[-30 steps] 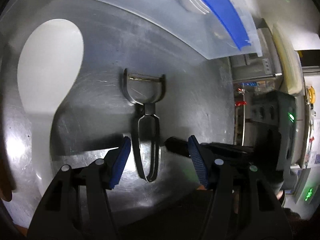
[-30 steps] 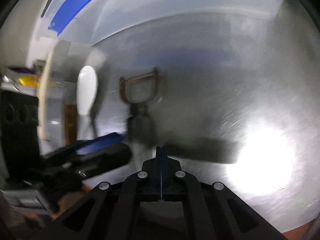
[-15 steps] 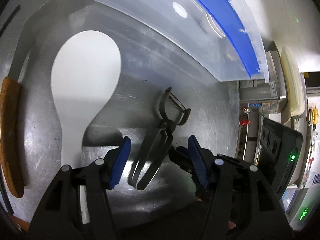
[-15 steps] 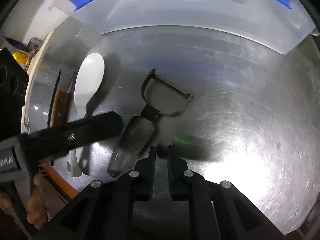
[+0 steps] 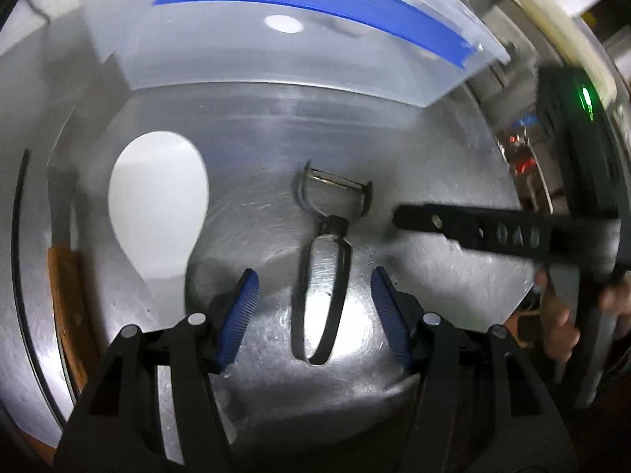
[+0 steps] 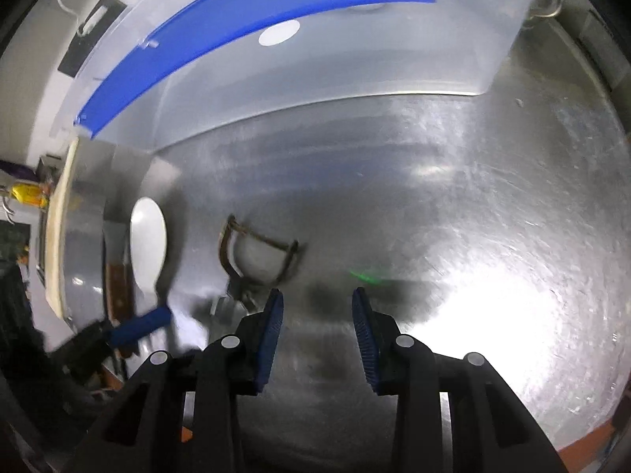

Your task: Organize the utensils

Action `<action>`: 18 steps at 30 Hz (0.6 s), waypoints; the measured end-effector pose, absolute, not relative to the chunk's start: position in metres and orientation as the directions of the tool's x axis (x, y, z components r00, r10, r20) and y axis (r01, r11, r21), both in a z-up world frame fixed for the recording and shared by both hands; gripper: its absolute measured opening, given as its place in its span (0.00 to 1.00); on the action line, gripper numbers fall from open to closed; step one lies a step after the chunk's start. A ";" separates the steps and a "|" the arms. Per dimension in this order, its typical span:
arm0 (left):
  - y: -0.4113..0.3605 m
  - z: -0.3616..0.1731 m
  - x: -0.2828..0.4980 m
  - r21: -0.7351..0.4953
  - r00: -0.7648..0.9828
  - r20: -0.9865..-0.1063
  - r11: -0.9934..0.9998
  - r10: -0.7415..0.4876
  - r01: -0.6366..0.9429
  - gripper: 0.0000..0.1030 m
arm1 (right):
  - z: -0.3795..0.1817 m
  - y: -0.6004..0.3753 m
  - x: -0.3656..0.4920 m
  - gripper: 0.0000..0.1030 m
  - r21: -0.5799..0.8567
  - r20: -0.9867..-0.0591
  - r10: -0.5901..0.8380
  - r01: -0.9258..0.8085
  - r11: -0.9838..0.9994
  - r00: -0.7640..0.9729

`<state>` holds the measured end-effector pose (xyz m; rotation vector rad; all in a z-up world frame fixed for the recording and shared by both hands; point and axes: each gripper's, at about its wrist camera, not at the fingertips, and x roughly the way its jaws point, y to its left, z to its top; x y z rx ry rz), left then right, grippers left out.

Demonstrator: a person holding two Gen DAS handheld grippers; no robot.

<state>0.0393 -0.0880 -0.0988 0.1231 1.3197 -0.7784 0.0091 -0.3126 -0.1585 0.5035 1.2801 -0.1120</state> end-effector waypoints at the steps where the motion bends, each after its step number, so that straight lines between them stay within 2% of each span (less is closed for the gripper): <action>1: -0.091 -0.100 0.038 -0.336 0.032 -0.901 0.741 -0.433 0.581 0.55 | -0.160 -0.313 0.018 0.37 0.304 -0.934 0.200 0.363 0.881 0.297; 6: -0.101 -0.116 0.030 -0.271 0.010 -0.937 0.741 -0.350 0.615 0.54 | -0.166 -0.310 0.032 0.36 0.312 -0.935 0.209 0.385 0.869 0.287; 8: -0.100 -0.119 0.028 -0.260 0.011 -0.940 0.739 -0.340 0.621 0.49 | -0.165 -0.303 0.036 0.35 0.284 -0.941 0.180 0.379 0.881 0.286; 10: -0.104 -0.118 0.023 -0.235 0.022 -0.946 0.731 -0.323 0.640 0.42 | -0.164 -0.294 0.040 0.28 0.234 -0.949 0.132 0.360 0.903 0.287; 12: -0.107 -0.118 0.020 -0.217 0.034 -0.948 0.723 -0.315 0.656 0.32 | -0.165 -0.285 0.040 0.14 0.177 -0.954 0.076 0.338 0.924 0.292; 14: -0.107 -0.117 0.020 -0.263 0.002 -0.938 0.714 -0.346 0.649 0.24 | -0.166 -0.277 0.042 0.11 0.146 -0.954 0.048 0.318 0.937 0.296; 16: -0.107 -0.117 0.019 -0.277 -0.008 -0.933 0.706 -0.359 0.651 0.24 | -0.167 -0.269 0.045 0.10 0.136 -0.952 0.037 0.311 0.941 0.305; 17: -0.104 -0.118 0.017 -0.280 -0.011 -0.933 0.706 -0.360 0.650 0.11 | -0.166 -0.268 0.045 0.09 0.144 -0.951 0.044 0.312 0.939 0.306; 18: -0.104 -0.121 0.016 -0.270 -0.010 -0.938 0.710 -0.347 0.650 0.06 | -0.166 -0.269 0.044 0.07 0.176 -0.947 0.074 0.312 0.934 0.313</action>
